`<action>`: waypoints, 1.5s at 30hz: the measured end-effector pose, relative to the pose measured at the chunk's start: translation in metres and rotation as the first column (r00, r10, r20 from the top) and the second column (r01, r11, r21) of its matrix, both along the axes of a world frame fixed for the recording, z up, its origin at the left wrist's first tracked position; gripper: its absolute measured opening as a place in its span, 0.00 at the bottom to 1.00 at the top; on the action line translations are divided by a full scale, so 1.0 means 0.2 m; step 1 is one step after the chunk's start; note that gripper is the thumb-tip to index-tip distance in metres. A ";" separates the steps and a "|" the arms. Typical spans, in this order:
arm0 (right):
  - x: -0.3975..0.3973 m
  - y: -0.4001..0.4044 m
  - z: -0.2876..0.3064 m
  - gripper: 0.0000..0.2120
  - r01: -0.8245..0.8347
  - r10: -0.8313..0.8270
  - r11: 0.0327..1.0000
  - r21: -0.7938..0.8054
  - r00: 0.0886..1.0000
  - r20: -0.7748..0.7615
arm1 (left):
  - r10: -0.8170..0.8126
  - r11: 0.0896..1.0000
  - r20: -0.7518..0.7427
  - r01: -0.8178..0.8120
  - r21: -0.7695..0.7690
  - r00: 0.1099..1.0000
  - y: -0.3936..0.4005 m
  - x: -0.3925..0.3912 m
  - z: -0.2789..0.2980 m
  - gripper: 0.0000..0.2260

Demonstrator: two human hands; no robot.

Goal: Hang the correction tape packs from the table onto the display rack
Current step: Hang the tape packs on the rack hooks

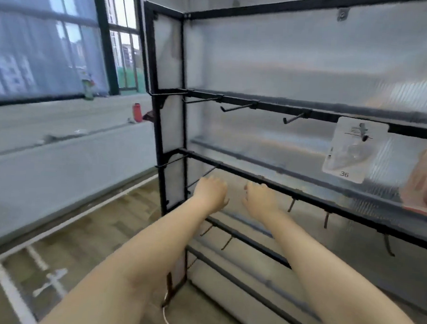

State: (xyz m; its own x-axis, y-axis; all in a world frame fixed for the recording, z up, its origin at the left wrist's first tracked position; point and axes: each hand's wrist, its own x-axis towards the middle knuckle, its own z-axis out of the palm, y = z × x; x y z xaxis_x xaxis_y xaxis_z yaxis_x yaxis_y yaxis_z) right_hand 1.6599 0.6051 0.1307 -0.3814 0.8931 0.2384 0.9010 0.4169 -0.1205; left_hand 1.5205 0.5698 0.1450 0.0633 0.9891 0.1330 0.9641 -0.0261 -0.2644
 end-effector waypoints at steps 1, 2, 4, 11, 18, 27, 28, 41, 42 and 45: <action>-0.13 -0.03 0.00 0.17 -0.061 0.061 0.998 -0.014 0.998 0.019 | 0.058 0.998 0.007 -0.058 -0.004 0.998 -0.06 -0.11 0.01 0.16; -0.26 -0.06 0.00 0.17 -0.122 0.123 0.992 -0.042 0.992 0.030 | 0.117 0.993 0.016 -0.117 -0.006 0.993 -0.13 -0.23 0.03 0.16; -0.53 -0.13 0.00 0.16 -0.237 0.240 0.969 -0.077 0.970 0.044 | 0.228 0.974 0.017 -0.228 -0.009 0.974 -0.28 -0.47 0.06 0.17; -1.52 -0.50 -0.04 0.13 -0.546 0.550 0.835 -0.071 0.826 0.120 | 0.564 0.825 0.043 -0.561 -0.065 0.825 -0.86 -1.37 0.05 0.19; -2.65 -1.00 -0.06 0.14 -0.734 0.745 0.664 -0.142 0.666 0.038 | 0.800 0.598 0.018 -0.794 -0.113 0.600 -1.51 -2.29 -0.02 0.19; -3.67 -1.53 -0.17 0.16 -0.875 0.905 0.420 -0.239 0.424 0.038 | 0.923 0.386 0.069 -0.907 -0.170 0.379 -2.15 -3.18 -0.13 0.20; -3.77 -1.56 -0.20 0.16 -0.879 0.912 0.406 -0.250 0.409 0.042 | 0.930 0.368 0.070 -0.913 -0.179 0.361 -2.19 -3.26 -0.16 0.21; -5.33 -1.64 -0.34 0.14 -0.881 0.939 0.339 -0.330 0.341 0.054 | 0.978 0.208 0.067 -0.955 -0.210 0.198 -2.36 -4.64 -0.30 0.20; -5.46 -1.63 -0.34 0.14 -0.880 0.938 0.341 -0.331 0.342 0.057 | 0.977 0.208 0.084 -0.958 -0.197 0.195 -2.36 -4.75 -0.29 0.20; -5.78 -1.62 -0.35 0.15 -0.878 0.934 0.344 -0.332 0.355 0.030 | 0.976 0.205 0.110 -0.963 -0.175 0.188 -2.37 -5.05 -0.27 0.21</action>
